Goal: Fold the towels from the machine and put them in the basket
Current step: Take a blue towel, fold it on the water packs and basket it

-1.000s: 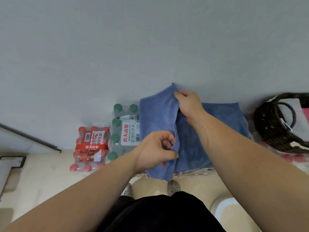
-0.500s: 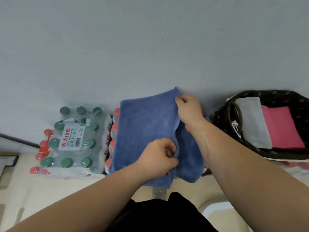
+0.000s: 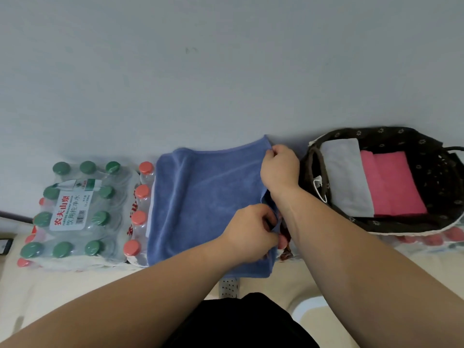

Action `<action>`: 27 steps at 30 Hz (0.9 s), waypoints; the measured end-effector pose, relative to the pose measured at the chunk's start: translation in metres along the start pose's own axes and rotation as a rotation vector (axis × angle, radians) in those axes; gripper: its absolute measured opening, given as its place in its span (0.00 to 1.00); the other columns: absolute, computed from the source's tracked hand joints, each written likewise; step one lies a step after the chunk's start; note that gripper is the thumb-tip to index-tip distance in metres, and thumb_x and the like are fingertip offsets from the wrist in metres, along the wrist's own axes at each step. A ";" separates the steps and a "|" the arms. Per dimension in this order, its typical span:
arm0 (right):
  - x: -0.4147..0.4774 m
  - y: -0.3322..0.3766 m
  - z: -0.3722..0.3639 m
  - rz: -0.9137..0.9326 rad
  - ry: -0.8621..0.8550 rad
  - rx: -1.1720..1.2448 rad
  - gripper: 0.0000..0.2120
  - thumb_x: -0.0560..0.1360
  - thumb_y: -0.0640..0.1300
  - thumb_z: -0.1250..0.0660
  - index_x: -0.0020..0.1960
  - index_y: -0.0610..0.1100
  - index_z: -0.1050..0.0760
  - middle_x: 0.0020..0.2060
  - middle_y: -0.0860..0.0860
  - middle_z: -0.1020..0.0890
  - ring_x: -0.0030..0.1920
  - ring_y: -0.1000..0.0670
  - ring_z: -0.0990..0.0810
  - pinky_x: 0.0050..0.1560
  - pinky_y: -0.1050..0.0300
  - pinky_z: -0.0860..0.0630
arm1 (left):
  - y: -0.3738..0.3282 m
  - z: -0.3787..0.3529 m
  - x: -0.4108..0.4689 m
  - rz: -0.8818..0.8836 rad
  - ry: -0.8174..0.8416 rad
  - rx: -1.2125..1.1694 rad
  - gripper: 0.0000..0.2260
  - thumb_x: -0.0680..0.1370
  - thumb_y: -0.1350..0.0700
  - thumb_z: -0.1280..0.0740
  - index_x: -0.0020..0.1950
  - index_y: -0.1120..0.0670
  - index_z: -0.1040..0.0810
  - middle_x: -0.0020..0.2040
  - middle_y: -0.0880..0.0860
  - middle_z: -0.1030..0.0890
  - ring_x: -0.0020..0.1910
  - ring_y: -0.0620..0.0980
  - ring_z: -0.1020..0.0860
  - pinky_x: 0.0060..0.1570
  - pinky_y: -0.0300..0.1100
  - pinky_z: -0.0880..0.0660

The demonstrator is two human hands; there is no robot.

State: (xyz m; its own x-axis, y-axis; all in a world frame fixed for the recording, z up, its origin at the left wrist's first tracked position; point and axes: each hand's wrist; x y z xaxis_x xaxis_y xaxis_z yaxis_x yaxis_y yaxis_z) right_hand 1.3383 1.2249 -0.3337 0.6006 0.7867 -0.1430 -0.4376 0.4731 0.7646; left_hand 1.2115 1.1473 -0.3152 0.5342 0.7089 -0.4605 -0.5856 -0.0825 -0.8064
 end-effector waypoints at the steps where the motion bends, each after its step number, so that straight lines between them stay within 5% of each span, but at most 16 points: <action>1: -0.001 -0.001 0.001 -0.014 -0.004 0.004 0.09 0.81 0.40 0.43 0.46 0.42 0.25 0.42 0.47 0.21 0.42 0.47 0.26 0.43 0.56 0.32 | -0.001 -0.004 0.001 -0.019 0.015 0.005 0.05 0.71 0.64 0.31 0.45 0.57 0.23 0.36 0.55 0.17 0.36 0.56 0.18 0.41 0.57 0.19; 5: -0.008 -0.006 -0.002 -0.060 0.047 -0.008 0.17 0.78 0.37 0.43 0.65 0.46 0.30 0.58 0.44 0.22 0.57 0.42 0.23 0.58 0.49 0.26 | -0.005 -0.007 0.003 -0.079 0.158 0.081 0.01 0.74 0.61 0.33 0.44 0.59 0.23 0.34 0.57 0.17 0.33 0.52 0.19 0.42 0.47 0.22; 8: -0.013 -0.013 -0.007 -0.071 0.102 -0.158 0.26 0.76 0.36 0.42 0.73 0.49 0.37 0.67 0.43 0.30 0.67 0.41 0.29 0.68 0.46 0.31 | -0.002 0.009 0.002 -0.049 0.167 0.112 0.07 0.75 0.61 0.37 0.45 0.60 0.20 0.35 0.58 0.17 0.30 0.51 0.21 0.43 0.47 0.21; 10: -0.018 -0.017 -0.009 -0.063 0.090 -0.223 0.27 0.77 0.38 0.40 0.75 0.48 0.39 0.70 0.42 0.33 0.70 0.39 0.32 0.69 0.47 0.35 | 0.008 0.027 0.002 -0.060 0.028 0.126 0.08 0.75 0.61 0.37 0.44 0.59 0.18 0.36 0.55 0.17 0.31 0.51 0.20 0.41 0.50 0.20; 14: -0.034 -0.021 -0.017 -0.056 0.085 -0.298 0.31 0.79 0.45 0.38 0.78 0.50 0.46 0.74 0.42 0.39 0.75 0.39 0.42 0.73 0.47 0.43 | 0.044 0.078 -0.001 0.001 -0.561 0.172 0.03 0.76 0.56 0.32 0.43 0.51 0.20 0.38 0.45 0.18 0.37 0.41 0.22 0.42 0.41 0.25; 16: -0.039 -0.023 -0.023 -0.086 0.070 -0.289 0.32 0.80 0.48 0.38 0.79 0.54 0.50 0.75 0.43 0.38 0.76 0.40 0.42 0.74 0.45 0.44 | 0.067 0.105 -0.001 0.100 -0.741 0.177 0.02 0.76 0.53 0.31 0.47 0.50 0.23 0.42 0.46 0.20 0.39 0.44 0.22 0.40 0.39 0.30; 22: -0.050 -0.033 -0.028 -0.047 0.073 -0.308 0.23 0.81 0.49 0.39 0.75 0.51 0.36 0.74 0.45 0.37 0.73 0.41 0.38 0.73 0.45 0.41 | 0.113 0.146 0.015 0.307 -0.706 0.361 0.21 0.74 0.45 0.30 0.61 0.53 0.27 0.60 0.58 0.25 0.56 0.61 0.24 0.57 0.53 0.25; 27: -0.056 -0.031 -0.022 0.053 -0.040 -0.317 0.18 0.77 0.46 0.32 0.67 0.48 0.24 0.63 0.48 0.25 0.67 0.42 0.32 0.66 0.44 0.32 | 0.108 0.159 0.026 0.359 -0.654 0.379 0.23 0.69 0.43 0.29 0.58 0.56 0.24 0.57 0.58 0.24 0.52 0.61 0.22 0.52 0.53 0.23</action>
State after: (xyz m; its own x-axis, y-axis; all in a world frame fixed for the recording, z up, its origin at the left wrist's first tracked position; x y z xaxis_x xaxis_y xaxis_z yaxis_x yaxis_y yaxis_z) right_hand 1.3039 1.1751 -0.3634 0.5942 0.8005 -0.0785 -0.6518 0.5365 0.5360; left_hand 1.0650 1.2683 -0.3552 -0.1170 0.9576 -0.2633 -0.8805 -0.2226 -0.4184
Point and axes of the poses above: each hand's wrist, its own x-axis towards the middle knuckle, its own z-axis out of the back of the hand, y = z × x
